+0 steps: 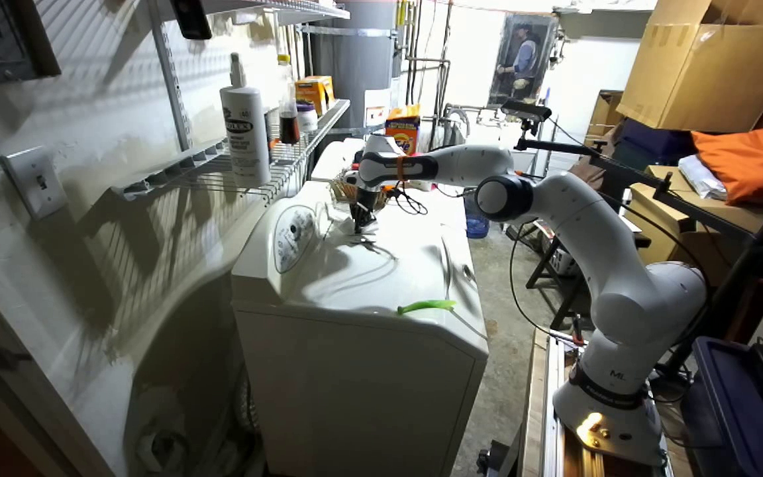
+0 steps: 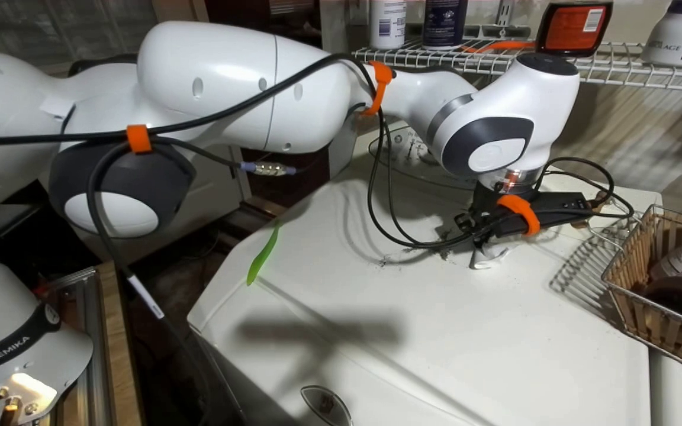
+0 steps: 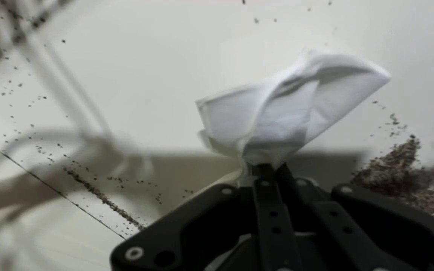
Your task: Use the paper towel to wipe the dirt on top of the washer
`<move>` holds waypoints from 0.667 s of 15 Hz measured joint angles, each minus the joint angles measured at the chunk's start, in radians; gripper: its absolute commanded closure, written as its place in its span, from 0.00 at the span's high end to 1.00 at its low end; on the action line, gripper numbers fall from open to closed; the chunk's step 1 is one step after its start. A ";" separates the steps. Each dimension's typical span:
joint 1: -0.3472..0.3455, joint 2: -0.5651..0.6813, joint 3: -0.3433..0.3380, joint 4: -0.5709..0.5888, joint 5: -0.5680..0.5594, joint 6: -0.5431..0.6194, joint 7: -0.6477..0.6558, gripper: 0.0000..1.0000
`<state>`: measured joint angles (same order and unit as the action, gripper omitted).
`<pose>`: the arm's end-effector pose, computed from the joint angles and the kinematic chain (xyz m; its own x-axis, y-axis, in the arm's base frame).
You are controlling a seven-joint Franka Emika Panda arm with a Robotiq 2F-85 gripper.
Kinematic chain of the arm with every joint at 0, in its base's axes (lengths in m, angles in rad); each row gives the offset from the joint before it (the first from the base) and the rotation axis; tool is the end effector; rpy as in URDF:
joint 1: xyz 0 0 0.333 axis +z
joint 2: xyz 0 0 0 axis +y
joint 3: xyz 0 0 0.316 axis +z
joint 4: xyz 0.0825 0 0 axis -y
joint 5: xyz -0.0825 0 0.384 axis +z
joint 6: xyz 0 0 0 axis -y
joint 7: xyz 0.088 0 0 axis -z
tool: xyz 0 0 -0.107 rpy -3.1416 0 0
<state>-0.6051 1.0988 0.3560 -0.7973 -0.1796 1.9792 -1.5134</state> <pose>0.7338 -0.3377 0.2809 0.4230 0.8936 0.1498 0.8908 -0.4404 0.1120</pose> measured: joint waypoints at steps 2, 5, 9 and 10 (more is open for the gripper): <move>-0.007 -0.005 0.015 0.000 0.004 -0.060 -0.012 0.01; -0.013 -0.011 0.031 -0.001 0.011 -0.151 -0.024 0.01; -0.022 -0.016 0.050 0.000 0.021 -0.274 -0.026 0.01; -0.025 -0.016 0.054 0.000 0.026 -0.308 -0.026 0.01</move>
<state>-0.6299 1.0824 0.4097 -0.7977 -0.1540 1.6716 -1.5399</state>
